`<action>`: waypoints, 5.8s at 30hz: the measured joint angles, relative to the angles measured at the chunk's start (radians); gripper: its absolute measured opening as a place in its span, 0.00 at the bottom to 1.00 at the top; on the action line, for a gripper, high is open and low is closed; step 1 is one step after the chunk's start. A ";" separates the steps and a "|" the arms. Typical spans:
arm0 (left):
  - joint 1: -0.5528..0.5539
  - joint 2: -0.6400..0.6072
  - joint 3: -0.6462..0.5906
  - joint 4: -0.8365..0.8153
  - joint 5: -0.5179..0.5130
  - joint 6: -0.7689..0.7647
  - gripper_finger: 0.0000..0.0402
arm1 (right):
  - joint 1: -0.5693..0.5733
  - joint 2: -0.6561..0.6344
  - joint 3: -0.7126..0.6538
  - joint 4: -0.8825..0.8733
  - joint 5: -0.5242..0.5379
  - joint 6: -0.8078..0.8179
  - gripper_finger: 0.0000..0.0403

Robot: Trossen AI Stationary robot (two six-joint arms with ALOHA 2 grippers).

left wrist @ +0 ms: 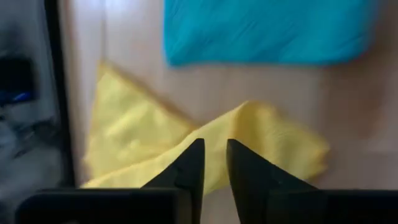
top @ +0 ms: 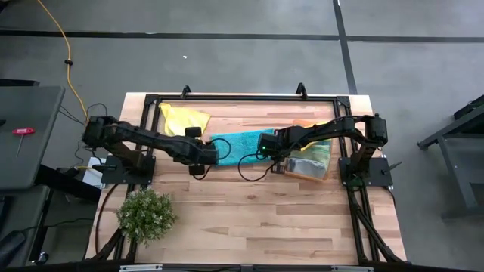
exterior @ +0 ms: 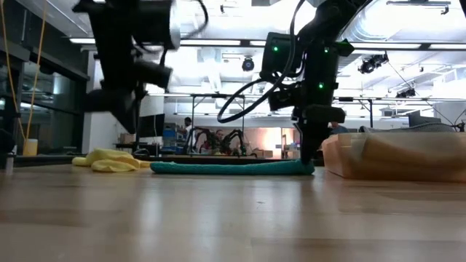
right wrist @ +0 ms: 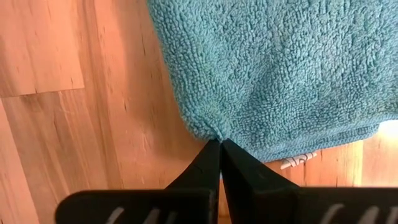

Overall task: Fold microfiber towels
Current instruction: Fold the blue microfiber cloth

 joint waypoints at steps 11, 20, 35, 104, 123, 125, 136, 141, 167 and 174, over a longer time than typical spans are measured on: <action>-0.025 -0.061 -0.049 0.365 0.328 0.074 0.33 | 0.000 0.000 0.001 0.003 0.000 0.000 0.00; 0.009 0.092 -0.050 0.393 0.353 0.109 0.42 | 0.000 0.000 0.001 0.016 0.000 0.000 0.00; 0.029 0.178 -0.046 0.434 0.350 0.104 0.40 | 0.000 -0.001 0.001 0.007 -0.007 -0.040 0.00; 0.024 0.100 -0.050 0.241 0.123 -0.144 0.00 | 0.019 0.000 0.082 -0.051 0.019 0.130 0.00; 0.023 0.198 -0.049 0.250 0.019 -0.120 0.14 | 0.017 0.001 0.082 0.001 0.070 0.138 0.11; 0.023 0.198 -0.049 0.250 0.017 -0.113 0.18 | 0.017 0.001 0.082 0.003 0.109 0.138 0.19; 0.016 0.117 0.011 0.115 0.027 -0.060 0.36 | 0.016 -0.027 0.100 -0.008 0.181 0.049 0.47; -0.007 -0.050 -0.022 0.148 0.043 -0.060 0.36 | 0.029 -0.061 0.099 -0.023 0.179 0.051 0.48; -0.016 -0.333 -0.387 0.353 0.186 -0.294 0.03 | 0.180 -0.058 0.098 0.355 0.047 -0.017 0.48; 0.048 -0.186 -0.363 0.334 0.362 -0.229 0.00 | 0.177 -0.058 0.098 0.355 0.051 -0.017 0.48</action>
